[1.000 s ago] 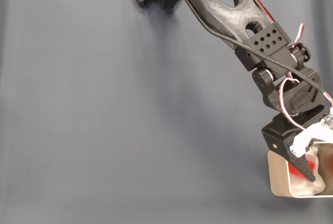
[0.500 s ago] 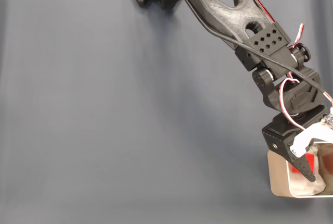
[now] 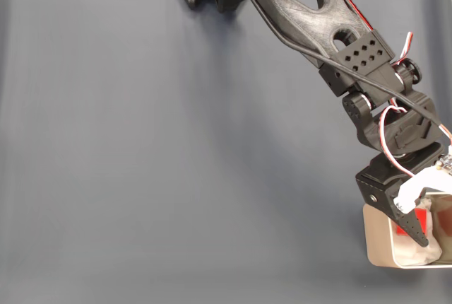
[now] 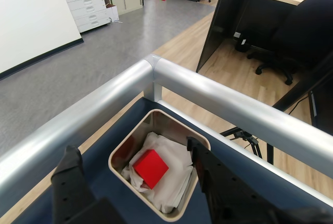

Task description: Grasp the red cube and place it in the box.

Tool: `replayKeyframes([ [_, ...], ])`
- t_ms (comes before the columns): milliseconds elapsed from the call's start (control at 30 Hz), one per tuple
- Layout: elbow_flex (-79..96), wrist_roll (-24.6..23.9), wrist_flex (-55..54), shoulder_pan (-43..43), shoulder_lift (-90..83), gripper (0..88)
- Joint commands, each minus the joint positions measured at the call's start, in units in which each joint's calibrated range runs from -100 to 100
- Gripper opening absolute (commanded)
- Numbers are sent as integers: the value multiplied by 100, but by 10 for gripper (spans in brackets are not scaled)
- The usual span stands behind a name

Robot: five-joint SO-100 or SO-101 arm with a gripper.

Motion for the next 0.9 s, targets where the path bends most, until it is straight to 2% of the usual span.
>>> replayKeyframes([
  [0, -288, 34, -96, -57, -192, 451],
  [167, -288, 34, -96, -65, -201, 446],
  [233, -288, 20, -87, -65, -218, 407],
  [267, -288, 10, -71, -65, -236, 362],
  [367, -269, -10, -96, -15, -288, 122],
  [433, -269, 0, -96, 70, -357, 1],
  [633, -23, 15, -96, 710, -816, 0],
  [867, 1346, -20, -96, 1775, -2099, 0],
])
